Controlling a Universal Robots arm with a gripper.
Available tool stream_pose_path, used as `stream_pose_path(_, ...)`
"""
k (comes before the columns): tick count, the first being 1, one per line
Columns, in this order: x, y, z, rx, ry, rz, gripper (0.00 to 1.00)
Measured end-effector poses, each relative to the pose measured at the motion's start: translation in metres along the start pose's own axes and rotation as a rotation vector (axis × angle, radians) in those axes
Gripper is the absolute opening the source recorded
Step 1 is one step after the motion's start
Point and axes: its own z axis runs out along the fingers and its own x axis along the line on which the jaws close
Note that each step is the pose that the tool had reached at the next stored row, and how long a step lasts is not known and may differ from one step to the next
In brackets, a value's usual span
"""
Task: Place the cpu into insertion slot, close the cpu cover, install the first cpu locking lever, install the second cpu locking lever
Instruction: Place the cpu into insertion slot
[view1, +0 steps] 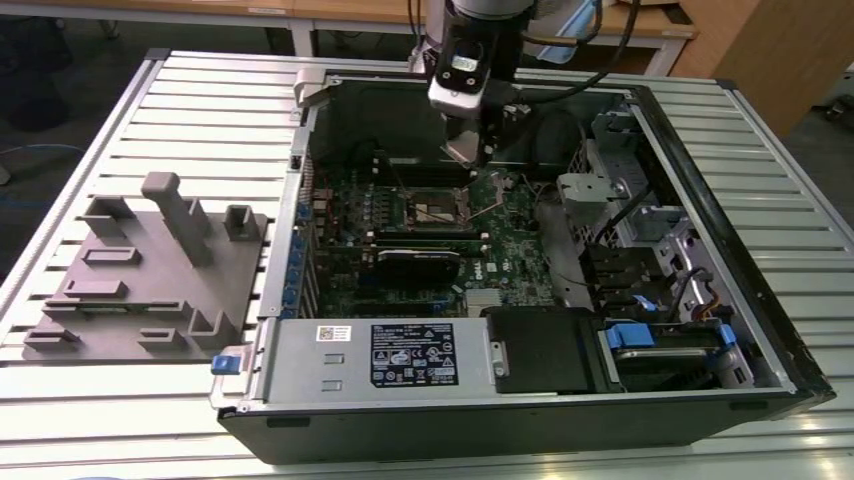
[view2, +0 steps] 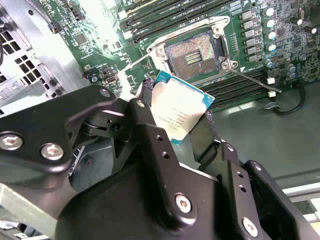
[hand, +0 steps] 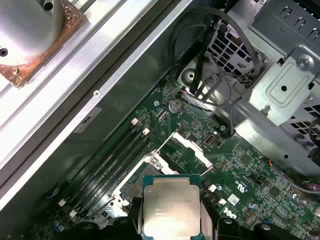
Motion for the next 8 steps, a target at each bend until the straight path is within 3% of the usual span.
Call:
stream_pose_path(1,0.0000,0.0000,0.0000,-0.0010,-0.0056,0.063,0.54)
stream_pose_path(8,0.0000,0.0000,0.0000,-0.0012,-0.0067,0.075,0.54)
